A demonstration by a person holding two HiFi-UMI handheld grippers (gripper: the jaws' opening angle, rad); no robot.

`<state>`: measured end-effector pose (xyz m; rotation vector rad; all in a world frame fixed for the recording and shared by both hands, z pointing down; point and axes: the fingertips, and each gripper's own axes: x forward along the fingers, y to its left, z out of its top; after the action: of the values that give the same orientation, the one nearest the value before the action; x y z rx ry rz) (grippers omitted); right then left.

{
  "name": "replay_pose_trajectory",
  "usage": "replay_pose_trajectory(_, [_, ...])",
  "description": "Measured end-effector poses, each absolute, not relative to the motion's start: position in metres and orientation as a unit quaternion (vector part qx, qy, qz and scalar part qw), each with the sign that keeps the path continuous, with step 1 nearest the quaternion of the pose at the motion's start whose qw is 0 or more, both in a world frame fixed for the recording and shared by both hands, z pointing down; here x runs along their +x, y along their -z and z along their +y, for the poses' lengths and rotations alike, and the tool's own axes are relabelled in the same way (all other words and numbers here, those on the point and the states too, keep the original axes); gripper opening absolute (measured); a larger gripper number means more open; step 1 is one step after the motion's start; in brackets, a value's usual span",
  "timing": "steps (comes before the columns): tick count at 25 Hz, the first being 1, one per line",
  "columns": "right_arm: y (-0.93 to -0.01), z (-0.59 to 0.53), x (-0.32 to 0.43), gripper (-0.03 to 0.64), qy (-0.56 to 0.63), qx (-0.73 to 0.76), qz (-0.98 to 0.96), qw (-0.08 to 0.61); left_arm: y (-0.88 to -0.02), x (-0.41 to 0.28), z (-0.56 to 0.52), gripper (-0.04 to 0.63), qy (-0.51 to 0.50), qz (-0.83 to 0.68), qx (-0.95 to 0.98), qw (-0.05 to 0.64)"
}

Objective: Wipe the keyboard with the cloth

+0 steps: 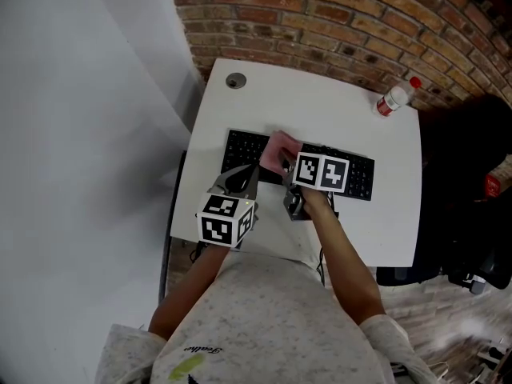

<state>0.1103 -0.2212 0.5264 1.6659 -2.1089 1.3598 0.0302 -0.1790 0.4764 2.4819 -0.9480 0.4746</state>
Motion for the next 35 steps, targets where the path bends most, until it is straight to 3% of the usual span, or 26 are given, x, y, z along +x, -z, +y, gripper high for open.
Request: replay_pose_trajectory(35, [-0.514,-0.162,0.254,0.021,-0.452,0.619,-0.642,-0.003,-0.481,0.119,-0.154,-0.005,-0.180,-0.270,0.922,0.210])
